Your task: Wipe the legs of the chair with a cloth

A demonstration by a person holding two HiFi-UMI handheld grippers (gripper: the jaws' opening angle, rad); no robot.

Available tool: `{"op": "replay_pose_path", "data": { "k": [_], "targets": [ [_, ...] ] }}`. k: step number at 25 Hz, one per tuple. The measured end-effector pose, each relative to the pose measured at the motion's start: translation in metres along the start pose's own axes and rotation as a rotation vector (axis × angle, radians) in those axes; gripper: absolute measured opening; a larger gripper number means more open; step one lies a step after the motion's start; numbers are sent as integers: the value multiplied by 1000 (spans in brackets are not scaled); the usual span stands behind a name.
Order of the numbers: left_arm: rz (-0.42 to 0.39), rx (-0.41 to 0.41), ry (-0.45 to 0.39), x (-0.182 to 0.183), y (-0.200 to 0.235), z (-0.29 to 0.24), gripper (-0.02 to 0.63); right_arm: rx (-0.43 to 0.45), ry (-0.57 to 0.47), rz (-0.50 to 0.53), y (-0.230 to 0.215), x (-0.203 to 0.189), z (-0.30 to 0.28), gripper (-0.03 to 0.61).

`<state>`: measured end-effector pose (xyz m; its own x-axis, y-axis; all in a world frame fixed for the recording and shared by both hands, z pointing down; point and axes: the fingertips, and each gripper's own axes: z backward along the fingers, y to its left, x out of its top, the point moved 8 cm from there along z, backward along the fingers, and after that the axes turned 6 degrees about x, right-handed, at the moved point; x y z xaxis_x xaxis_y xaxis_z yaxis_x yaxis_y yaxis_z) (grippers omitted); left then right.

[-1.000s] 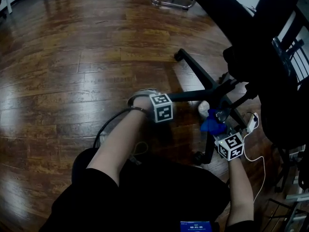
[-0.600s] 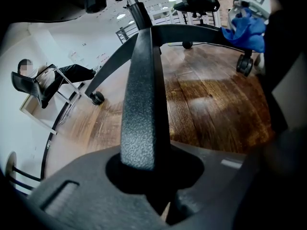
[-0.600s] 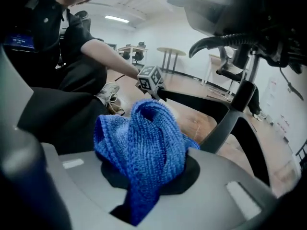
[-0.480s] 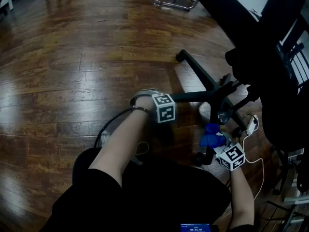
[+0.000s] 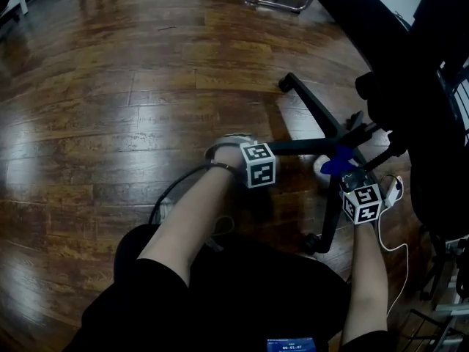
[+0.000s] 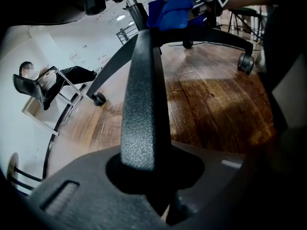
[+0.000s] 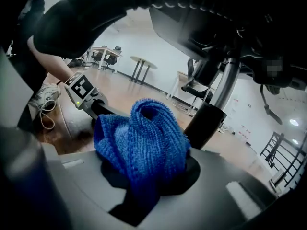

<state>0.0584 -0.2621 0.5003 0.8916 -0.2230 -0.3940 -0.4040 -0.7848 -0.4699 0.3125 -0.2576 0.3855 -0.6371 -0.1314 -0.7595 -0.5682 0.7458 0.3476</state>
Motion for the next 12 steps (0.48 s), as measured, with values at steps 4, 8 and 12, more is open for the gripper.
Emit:
{"op": "replay_pose_path", "data": {
  "k": [4,8,12],
  "targets": [
    [1,-9,-3,0,-1,0,71,45,43,3,19,-7,12,81],
    [2,-12,4,-2,-1,-1,71,183,95,71,70,-32,45,81],
    [6,-16,7,-1,-1,-2,71,332,163,96,129,-63,91,81]
  ]
}}
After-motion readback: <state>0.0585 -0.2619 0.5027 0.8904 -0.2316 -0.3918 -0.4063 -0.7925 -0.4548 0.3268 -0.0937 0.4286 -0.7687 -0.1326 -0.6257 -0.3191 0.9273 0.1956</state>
